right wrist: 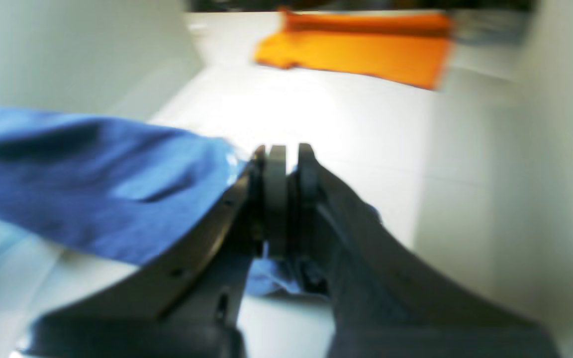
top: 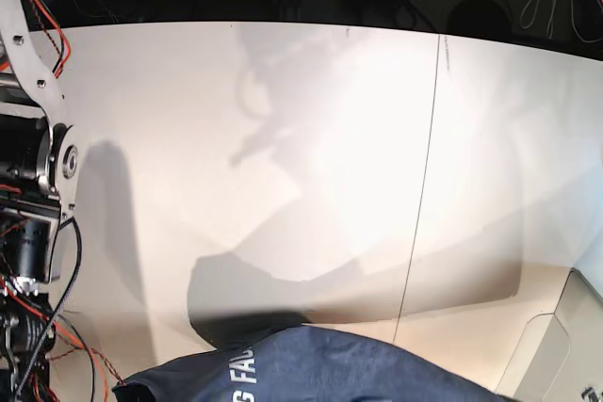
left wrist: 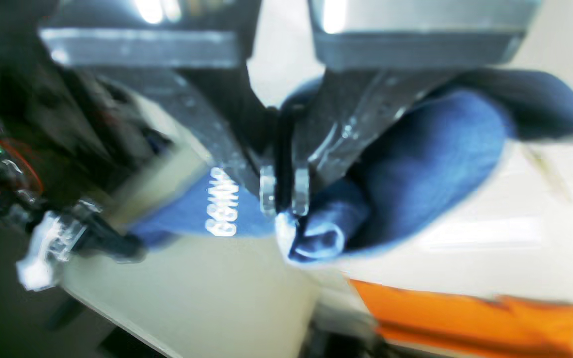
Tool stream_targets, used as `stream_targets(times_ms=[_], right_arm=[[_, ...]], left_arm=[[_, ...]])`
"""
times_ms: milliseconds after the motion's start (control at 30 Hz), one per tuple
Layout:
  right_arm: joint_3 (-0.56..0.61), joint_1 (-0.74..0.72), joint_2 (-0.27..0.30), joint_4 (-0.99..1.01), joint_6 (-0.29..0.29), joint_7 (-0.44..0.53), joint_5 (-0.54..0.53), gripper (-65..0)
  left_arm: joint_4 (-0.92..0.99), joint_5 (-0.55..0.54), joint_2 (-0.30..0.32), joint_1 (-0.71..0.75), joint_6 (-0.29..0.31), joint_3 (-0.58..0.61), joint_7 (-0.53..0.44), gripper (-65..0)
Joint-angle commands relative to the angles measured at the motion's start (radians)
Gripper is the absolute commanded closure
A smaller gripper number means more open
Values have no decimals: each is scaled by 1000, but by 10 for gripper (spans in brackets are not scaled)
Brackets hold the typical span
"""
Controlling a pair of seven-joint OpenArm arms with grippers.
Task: Layout the t-shirt on the table in an organized manner, then fold the t-shirt properly
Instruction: 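Stretch the shirt between grippers and lay it flat on the table, then grasp the shirt hem with the right gripper and drag it outward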
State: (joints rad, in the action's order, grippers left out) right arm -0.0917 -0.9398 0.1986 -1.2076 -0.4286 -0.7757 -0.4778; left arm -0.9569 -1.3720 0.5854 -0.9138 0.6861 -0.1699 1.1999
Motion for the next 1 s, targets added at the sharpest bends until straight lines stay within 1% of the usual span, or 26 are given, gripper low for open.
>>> stream_targets(times_ms=[0, 33, 67, 167, 300, 367, 433, 533, 600, 700, 733, 767, 800, 833, 967], right_arm=[[-14, 7, 7, -56, -12, -2, -27, 0], [-19, 56, 7, -100, -22, -18, -40, 0], [-21, 110, 8, -139, -25, -25, -47, 0], [-21, 288, 9, -218, -25, -32, -62, 0], [-21, 508, 12, -239, -27, -32, -60, 0], [-22, 591, 21, -239, -51, -24, -60, 0], [-22, 658, 41, -239, -51, -1, -50, 0], [-22, 732, 74, -239, -50, 42, 20, 0], [-23, 765, 95, -239, -47, 66, 63, 0], [-31, 785, 115, -239, -46, 73, 100, 0], [-36, 785, 121, -239, -46, 72, 107, -75], [-43, 784, 126, -239, -46, 74, 115, -163], [-49, 782, 132, -239, -45, 84, 120, -217], [-55, 782, 140, -239, -45, 93, 123, -228], [-95, 782, 159, -239, -42, 101, 122, -227]], left_arm=[[-13, -81, 23, 10, 12, -6, 21, 0], [-13, -112, 33, 53, 12, -6, 53, 0], [-13, -112, 41, 101, 12, -8, 79, 0], [-13, -112, 42, 270, 12, -24, 90, 0], [-13, -112, 9, 483, 12, -61, 82, 0], [-13, -112, -15, 557, 12, -95, 76, 0], [-13, -112, -41, 610, 12, -145, 75, 0], [-13, -112, -71, 663, 12, -225, 55, 0], [-13, -112, -77, 687, 12, -269, 28, 0], [-13, -112, -78, 702, 12, -325, 24, 0], [-13, -112, -77, 705, 12, -341, 28, -29], [-13, -112, -75, 706, 12, -357, 38, -76], [-13, -112, -71, 711, 12, -370, 40, -104], [-13, -112, -66, 717, 12, -377, 39, -113], [-13, -112, -41, 746, 12, -382, 38, -113]])
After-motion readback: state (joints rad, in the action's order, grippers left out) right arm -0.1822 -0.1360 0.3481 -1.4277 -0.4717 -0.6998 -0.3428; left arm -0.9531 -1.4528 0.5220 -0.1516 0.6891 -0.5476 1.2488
